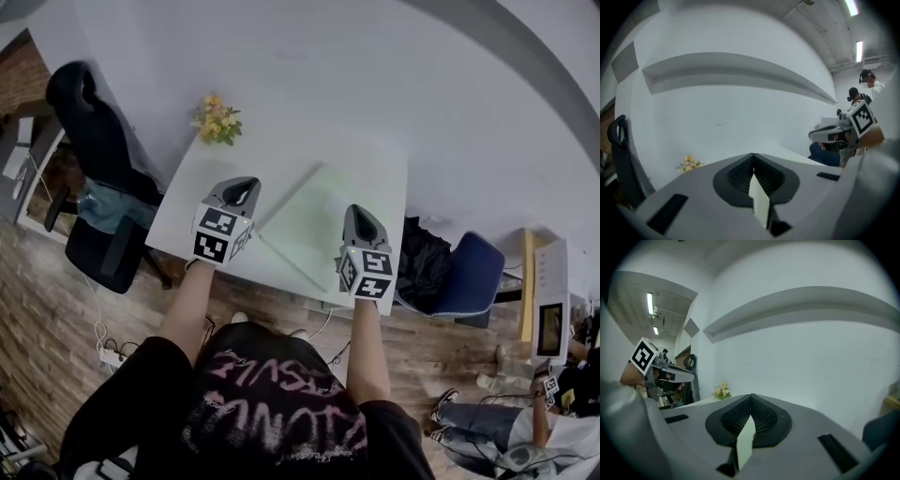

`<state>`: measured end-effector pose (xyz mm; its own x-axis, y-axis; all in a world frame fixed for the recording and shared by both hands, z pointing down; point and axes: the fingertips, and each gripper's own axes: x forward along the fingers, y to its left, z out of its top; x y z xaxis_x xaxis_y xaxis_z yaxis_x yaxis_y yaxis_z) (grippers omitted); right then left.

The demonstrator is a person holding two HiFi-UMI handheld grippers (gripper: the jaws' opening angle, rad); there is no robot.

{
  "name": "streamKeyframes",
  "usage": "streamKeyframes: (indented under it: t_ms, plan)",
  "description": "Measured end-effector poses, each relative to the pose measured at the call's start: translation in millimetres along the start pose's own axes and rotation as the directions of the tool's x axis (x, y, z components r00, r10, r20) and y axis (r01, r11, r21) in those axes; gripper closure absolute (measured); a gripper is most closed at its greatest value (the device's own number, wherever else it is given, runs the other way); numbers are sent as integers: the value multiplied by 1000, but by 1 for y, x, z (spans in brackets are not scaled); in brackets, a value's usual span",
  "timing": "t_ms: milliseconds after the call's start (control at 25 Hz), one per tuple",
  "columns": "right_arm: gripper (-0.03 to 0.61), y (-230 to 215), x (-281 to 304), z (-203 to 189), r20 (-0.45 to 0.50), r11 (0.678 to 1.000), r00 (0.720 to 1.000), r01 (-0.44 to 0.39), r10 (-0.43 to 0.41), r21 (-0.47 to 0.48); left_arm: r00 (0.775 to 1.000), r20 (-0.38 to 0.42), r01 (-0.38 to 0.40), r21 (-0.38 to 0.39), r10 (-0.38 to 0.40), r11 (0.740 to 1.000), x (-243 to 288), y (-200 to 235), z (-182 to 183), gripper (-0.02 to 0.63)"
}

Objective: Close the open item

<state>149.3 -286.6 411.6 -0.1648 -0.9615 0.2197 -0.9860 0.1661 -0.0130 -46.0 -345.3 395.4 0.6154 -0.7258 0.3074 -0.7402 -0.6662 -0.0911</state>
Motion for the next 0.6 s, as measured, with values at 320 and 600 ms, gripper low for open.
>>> streamKeyframes:
  t_ms: [320,600]
  plan:
    - [569,-14,-5,31,57,999,998,36,-35,-9,998,60,-25,18,24,1000,-10,14,30,611]
    - [569,-18,-8,43,70,999,997,44,-43,-17,996,85,-12,17,11,1000,-11,13,44,611]
